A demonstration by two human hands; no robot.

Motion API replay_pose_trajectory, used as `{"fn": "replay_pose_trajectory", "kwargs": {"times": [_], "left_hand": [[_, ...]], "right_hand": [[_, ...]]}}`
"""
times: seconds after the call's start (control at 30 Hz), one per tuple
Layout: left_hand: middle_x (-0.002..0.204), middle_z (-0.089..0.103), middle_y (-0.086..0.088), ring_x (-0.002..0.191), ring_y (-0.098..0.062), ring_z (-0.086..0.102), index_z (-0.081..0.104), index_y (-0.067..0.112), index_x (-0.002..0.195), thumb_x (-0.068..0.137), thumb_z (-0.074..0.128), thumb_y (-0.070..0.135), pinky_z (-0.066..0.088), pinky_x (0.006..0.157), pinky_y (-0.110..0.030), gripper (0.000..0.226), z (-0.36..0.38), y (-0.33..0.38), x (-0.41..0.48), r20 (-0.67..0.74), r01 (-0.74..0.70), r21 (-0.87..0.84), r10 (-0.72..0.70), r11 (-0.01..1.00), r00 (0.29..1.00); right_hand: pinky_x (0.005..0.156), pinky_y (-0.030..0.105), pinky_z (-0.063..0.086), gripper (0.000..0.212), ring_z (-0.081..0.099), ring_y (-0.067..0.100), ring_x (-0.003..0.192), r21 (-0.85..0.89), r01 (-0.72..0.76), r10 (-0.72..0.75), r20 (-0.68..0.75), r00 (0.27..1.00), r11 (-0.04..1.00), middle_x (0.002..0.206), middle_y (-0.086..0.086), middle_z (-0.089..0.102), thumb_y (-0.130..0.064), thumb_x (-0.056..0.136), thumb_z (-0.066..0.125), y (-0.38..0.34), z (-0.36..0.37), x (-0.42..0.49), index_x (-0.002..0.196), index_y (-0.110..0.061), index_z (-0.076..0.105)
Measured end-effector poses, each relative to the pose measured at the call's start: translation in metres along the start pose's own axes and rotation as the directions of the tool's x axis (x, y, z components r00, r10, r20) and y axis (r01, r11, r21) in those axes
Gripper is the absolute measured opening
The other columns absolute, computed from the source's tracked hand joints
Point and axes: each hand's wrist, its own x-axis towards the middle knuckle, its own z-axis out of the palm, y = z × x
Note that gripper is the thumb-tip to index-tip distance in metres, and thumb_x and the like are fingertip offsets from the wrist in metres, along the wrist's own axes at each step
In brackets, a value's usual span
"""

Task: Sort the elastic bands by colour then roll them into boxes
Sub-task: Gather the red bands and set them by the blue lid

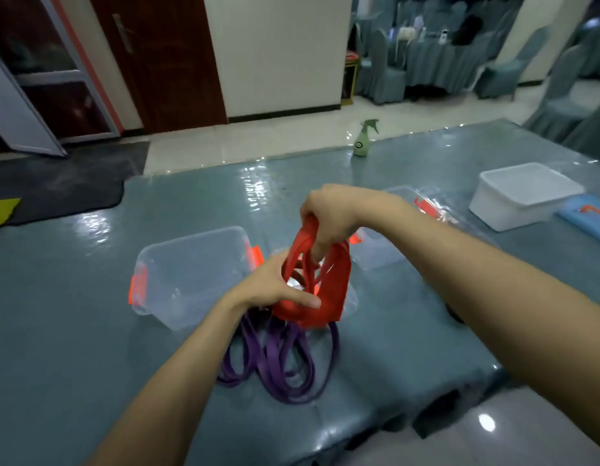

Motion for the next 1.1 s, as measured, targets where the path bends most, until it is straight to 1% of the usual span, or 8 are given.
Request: {"fn": "replay_pose_trajectory", "kwargs": {"times": [0.2, 0.4, 0.47, 0.57, 0.67, 0.77, 0.87, 1.1], "left_hand": [[0.107, 0.082, -0.008, 0.094, -0.013, 0.075, 0.077, 0.01, 0.114, 0.081, 0.092, 0.005, 0.058, 0.094, -0.036, 0.037, 0.05, 0.006, 0.036, -0.06, 0.047, 0.089, -0.042, 0.995, 0.997], [0.123, 0.075, -0.008, 0.111, -0.027, 0.071, 0.068, 0.019, 0.129, 0.056, 0.089, 0.058, 0.055, 0.106, -0.049, 0.086, 0.094, 0.035, 0.084, 0.047, 0.093, 0.295, -0.112, 0.951, 0.993], [0.141, 0.068, 0.007, 0.127, -0.004, 0.065, 0.061, 0.032, 0.139, 0.053, 0.098, 0.06, 0.05, 0.116, -0.033, 0.098, 0.138, 0.041, 0.102, 0.123, 0.117, 0.229, -0.148, 0.966, 0.981], [0.13, 0.062, 0.039, 0.116, 0.026, 0.056, 0.059, 0.019, 0.141, 0.05, 0.101, 0.045, 0.047, 0.102, -0.007, 0.103, 0.211, 0.056, 0.126, 0.152, 0.168, 0.057, -0.174, 0.984, 0.973], [0.096, 0.076, 0.027, 0.091, 0.004, 0.069, 0.067, 0.016, 0.109, 0.049, 0.093, 0.034, 0.054, 0.085, -0.013, 0.068, 0.281, 0.078, 0.146, 0.144, 0.212, -0.172, -0.188, 0.962, 0.972], [0.106, 0.073, -0.01, 0.101, -0.027, 0.069, 0.06, 0.004, 0.117, 0.051, 0.094, 0.023, 0.056, 0.096, -0.045, 0.076, 0.335, 0.101, 0.17, -0.01, 0.178, -0.471, -0.207, 0.864, 0.978], [0.114, 0.082, -0.011, 0.105, -0.029, 0.079, 0.069, 0.007, 0.124, 0.06, 0.095, 0.014, 0.064, 0.096, -0.043, 0.07, 0.367, 0.123, 0.199, -0.019, 0.187, -0.568, -0.239, 0.801, 0.971], [0.101, 0.082, -0.014, 0.088, -0.026, 0.079, 0.078, 0.007, 0.108, 0.05, 0.095, 0.013, 0.067, 0.085, -0.043, 0.061, 0.402, 0.124, 0.262, 0.021, 0.303, -0.545, -0.349, 0.782, 0.937]], "right_hand": [[0.071, 0.035, 0.052, 0.077, 0.065, 0.025, 0.09, 0.112, -0.122, 0.118, 0.046, 0.992, 0.986, 0.091, -0.005, 0.064, -0.052, 0.062, 0.099, 0.088, 0.042, -0.044, 0.121, -0.022, 0.06], [0.066, 0.031, 0.046, 0.069, 0.062, 0.02, 0.081, 0.34, -0.041, 0.072, -0.077, 0.994, 0.939, 0.086, -0.01, 0.064, -0.032, 0.074, 0.094, 0.179, 0.073, -0.068, 0.131, -0.024, 0.056], [0.077, 0.034, 0.053, 0.074, 0.065, 0.018, 0.085, 0.444, 0.03, 0.023, -0.115, 0.993, 0.896, 0.092, -0.008, 0.069, -0.033, 0.071, 0.096, 0.206, 0.078, -0.073, 0.132, -0.027, 0.054], [0.081, 0.005, 0.042, 0.086, 0.068, 0.008, 0.093, 0.559, 0.098, -0.039, -0.115, 0.993, 0.824, 0.096, -0.013, 0.068, -0.052, 0.061, 0.101, 0.251, 0.093, -0.084, 0.132, -0.033, 0.057], [0.082, -0.012, 0.027, 0.08, 0.064, -0.003, 0.097, 0.764, 0.081, 0.058, -0.154, 0.986, 0.641, 0.102, -0.019, 0.063, -0.064, 0.059, 0.097, 0.291, 0.12, -0.096, 0.126, -0.035, 0.066], [0.091, 0.017, 0.054, 0.058, 0.07, 0.008, 0.096, 0.935, 0.121, 0.271, -0.218, 0.938, 0.334, 0.101, -0.024, 0.053, -0.052, 0.069, 0.098, 0.319, 0.148, -0.101, 0.114, -0.025, 0.073], [0.097, 0.041, 0.057, 0.051, 0.069, 0.02, 0.096, 0.972, 0.141, 0.43, -0.21, 0.878, 0.185, 0.117, -0.013, 0.068, -0.05, 0.075, 0.096, 0.345, 0.164, -0.102, 0.109, -0.021, 0.073], [0.1, 0.038, 0.046, 0.065, 0.061, 0.001, 0.099, 0.916, -0.074, 0.453, -0.124, 0.883, 0.395, 0.116, -0.019, 0.075, -0.08, 0.099, 0.04, 0.456, 0.183, -0.129, 0.12, -0.027, 0.071]]}}
